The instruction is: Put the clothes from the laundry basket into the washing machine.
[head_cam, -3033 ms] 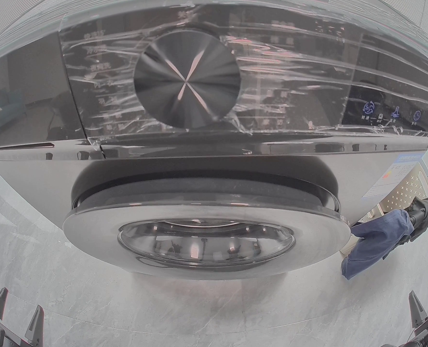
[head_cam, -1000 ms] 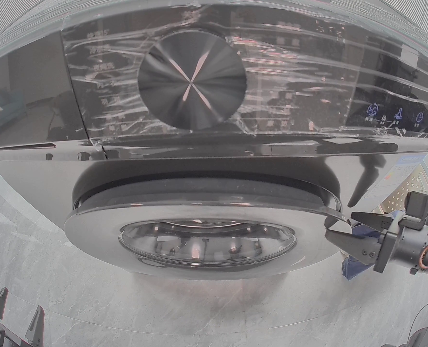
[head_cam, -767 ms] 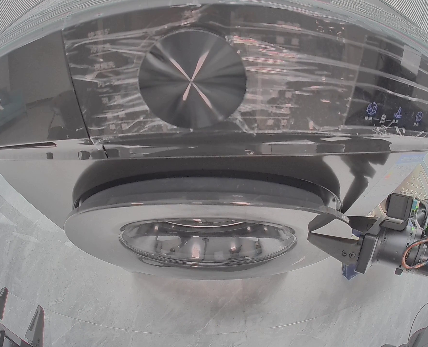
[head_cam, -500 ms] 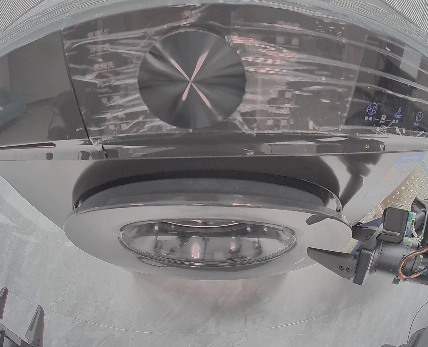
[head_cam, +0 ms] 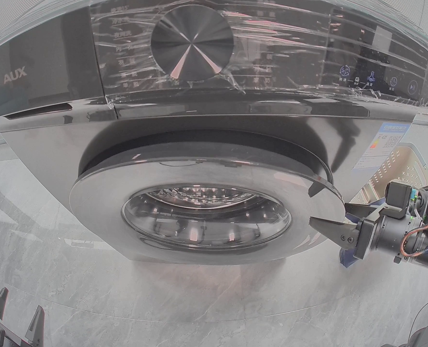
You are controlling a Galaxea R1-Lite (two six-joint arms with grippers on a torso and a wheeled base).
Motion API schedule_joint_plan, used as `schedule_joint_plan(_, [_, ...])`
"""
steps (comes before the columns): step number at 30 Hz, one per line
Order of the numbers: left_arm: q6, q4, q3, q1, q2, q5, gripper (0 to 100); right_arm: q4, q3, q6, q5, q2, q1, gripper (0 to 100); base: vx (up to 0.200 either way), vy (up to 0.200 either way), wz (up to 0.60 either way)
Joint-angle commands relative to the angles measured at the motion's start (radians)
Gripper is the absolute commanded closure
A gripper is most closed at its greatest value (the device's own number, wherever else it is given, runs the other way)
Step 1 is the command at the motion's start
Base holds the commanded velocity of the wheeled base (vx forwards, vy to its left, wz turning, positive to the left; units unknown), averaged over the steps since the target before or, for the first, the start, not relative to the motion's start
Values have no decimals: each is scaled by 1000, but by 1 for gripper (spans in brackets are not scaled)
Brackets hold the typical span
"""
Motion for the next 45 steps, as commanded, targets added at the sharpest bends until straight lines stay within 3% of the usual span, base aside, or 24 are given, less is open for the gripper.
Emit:
schedule_joint_plan(1, [0, 0, 18, 0, -18, 0, 0, 3, -15, -1, 0, 33, -8, 0, 0, 0, 0])
schedule_joint_plan(8, [-2, -1, 18, 0, -18, -1, 0, 4, 51, -7, 10, 7, 14, 0, 0, 0, 0])
schedule_joint_plan(15, [0, 0, 18, 0, -18, -1, 0, 9, 118, -7, 11, -88, 34, 0, -171, 0, 0])
schedule_joint_plan(25, [0, 0, 18, 0, -18, -1, 0, 7, 2, -12, 14, 22, -11, 0, 0, 0, 0])
schedule_joint_plan(29, [0, 0, 18, 0, -18, -1, 0, 7, -58, -56, 49, 85, -41, 0, -150, 0, 0])
schedule_joint_plan(33, [-2, 0, 18, 0, -18, -1, 0, 6, -86, -60, 66, 110, -44, 0, 0, 0, 0])
schedule_joint_plan(37, [-2, -1, 18, 0, -18, -1, 0, 17, -76, -60, 74, 102, -34, 0, 0, 0, 0])
schedule_joint_plan(45, [0, -1, 18, 0, -18, -1, 0, 24, 37, -60, 72, 25, 11, 0, 0, 0, 0])
